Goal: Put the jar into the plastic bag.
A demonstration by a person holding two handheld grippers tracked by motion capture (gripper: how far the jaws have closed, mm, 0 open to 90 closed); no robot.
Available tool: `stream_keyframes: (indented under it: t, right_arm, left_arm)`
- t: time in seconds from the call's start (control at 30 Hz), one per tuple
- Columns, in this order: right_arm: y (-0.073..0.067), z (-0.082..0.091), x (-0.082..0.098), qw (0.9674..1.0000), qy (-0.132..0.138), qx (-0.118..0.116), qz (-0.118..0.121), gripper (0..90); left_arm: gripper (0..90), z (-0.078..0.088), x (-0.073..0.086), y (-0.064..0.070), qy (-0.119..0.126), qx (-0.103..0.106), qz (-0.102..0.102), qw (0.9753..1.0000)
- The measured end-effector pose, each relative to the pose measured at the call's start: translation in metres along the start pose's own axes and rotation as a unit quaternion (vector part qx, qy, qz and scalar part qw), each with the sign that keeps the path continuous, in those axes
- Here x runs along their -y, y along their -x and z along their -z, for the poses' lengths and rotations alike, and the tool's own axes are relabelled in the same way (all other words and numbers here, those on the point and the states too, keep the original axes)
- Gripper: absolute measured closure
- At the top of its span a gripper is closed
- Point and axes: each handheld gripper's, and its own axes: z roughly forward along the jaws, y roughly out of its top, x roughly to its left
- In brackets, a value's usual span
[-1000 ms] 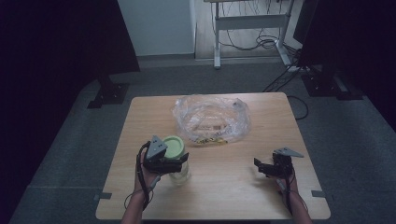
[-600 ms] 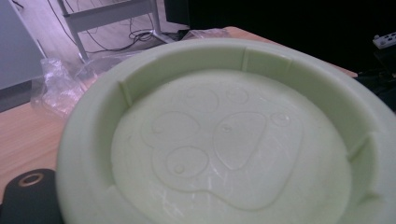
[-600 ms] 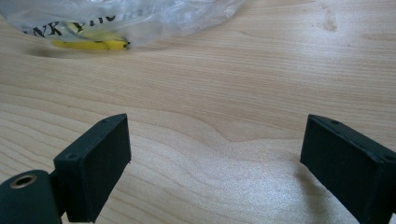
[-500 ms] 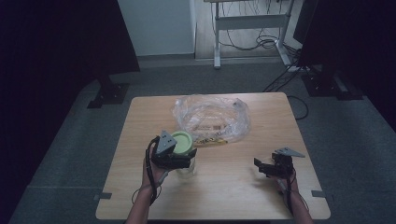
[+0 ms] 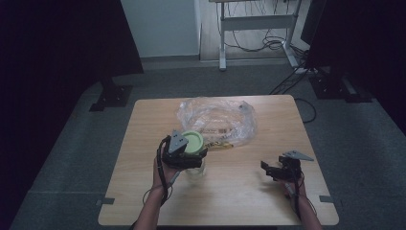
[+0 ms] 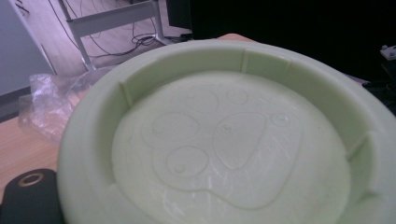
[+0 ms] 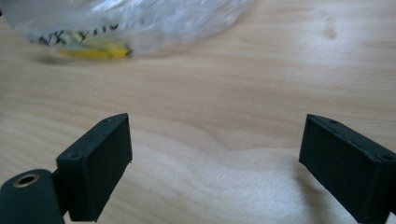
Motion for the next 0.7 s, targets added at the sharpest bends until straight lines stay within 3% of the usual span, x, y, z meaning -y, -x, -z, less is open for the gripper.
stream_keyframes:
  t: [0.7]
  right_arm:
    - [-0.001, -0.004, -0.002, 0.9999, -0.010, -0.007, 0.007, 10.0]
  left_arm:
    - [10.8, -0.009, -0.024, -0.001, 0.013, -0.011, 0.002, 0.9999]
